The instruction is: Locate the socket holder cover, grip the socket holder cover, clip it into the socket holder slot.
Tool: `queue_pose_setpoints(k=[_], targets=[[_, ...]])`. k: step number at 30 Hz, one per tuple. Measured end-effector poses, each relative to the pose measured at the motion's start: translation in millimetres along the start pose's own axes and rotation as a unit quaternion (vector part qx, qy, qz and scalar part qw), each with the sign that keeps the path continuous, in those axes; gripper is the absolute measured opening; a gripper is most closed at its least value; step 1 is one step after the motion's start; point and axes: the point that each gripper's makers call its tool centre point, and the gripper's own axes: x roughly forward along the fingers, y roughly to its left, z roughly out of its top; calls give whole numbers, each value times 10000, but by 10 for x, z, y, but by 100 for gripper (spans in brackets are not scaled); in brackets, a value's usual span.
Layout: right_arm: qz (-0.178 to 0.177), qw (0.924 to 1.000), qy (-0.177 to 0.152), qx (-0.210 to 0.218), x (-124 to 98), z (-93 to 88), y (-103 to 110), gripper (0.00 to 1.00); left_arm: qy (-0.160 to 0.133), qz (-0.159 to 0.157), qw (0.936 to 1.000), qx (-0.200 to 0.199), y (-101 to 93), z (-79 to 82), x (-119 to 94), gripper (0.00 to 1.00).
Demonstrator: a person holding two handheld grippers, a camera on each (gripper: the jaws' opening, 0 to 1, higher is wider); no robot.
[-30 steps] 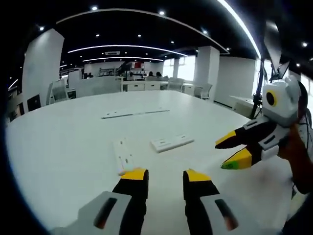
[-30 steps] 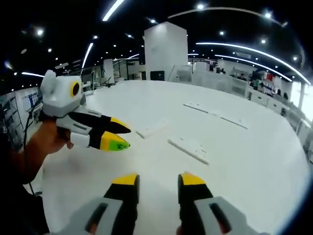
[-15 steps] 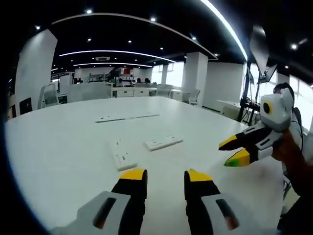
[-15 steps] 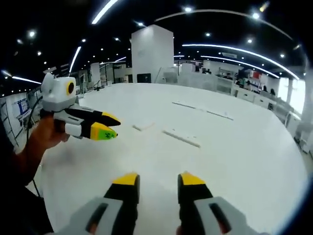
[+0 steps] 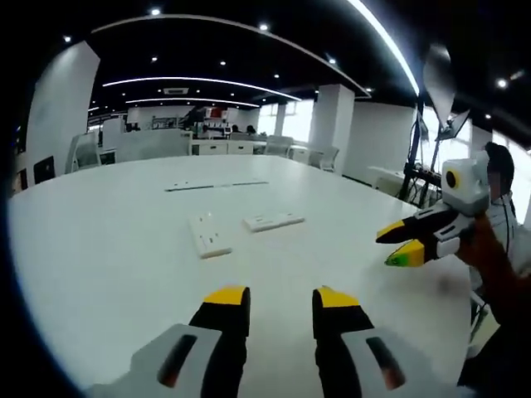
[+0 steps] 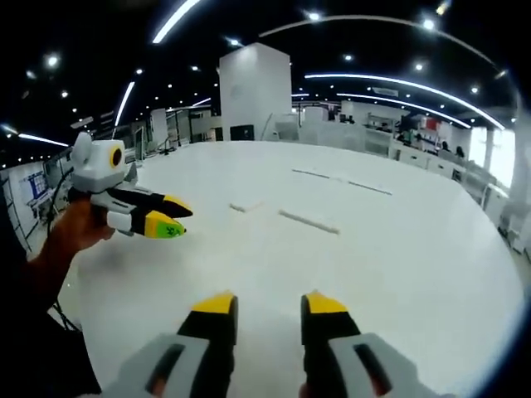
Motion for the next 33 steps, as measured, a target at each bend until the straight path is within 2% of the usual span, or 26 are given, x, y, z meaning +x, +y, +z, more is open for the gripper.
queue_pose_setpoints(k=[3, 5, 10, 17, 24, 33], targets=[[-4, 10000, -56, 71, -71, -45, 12, 29, -21, -25, 10000, -36, 12, -11, -73, 30], [-28, 9998, -95, 164, -104, -85, 1, 29, -153, -16, 9998, -91, -5, -15, -111, 30], [-35, 9998, 23, 207, -177, -253, 2, 29, -171, 10, 9997, -186, -37, -103, -164, 30], [21, 9994, 53, 338, -286, -408, 10, 31, -223, 235, 9990, -294, 118, -184, -253, 30], [-78, 9987, -51, 493, -376, -440, 27, 31, -178, 187, 9994, -231, 61, -211, -293, 30], [-130, 9984, -102, 540, -369, -452, 24, 31, -138, 218, 9995, -181, 67, -231, -308, 30]])
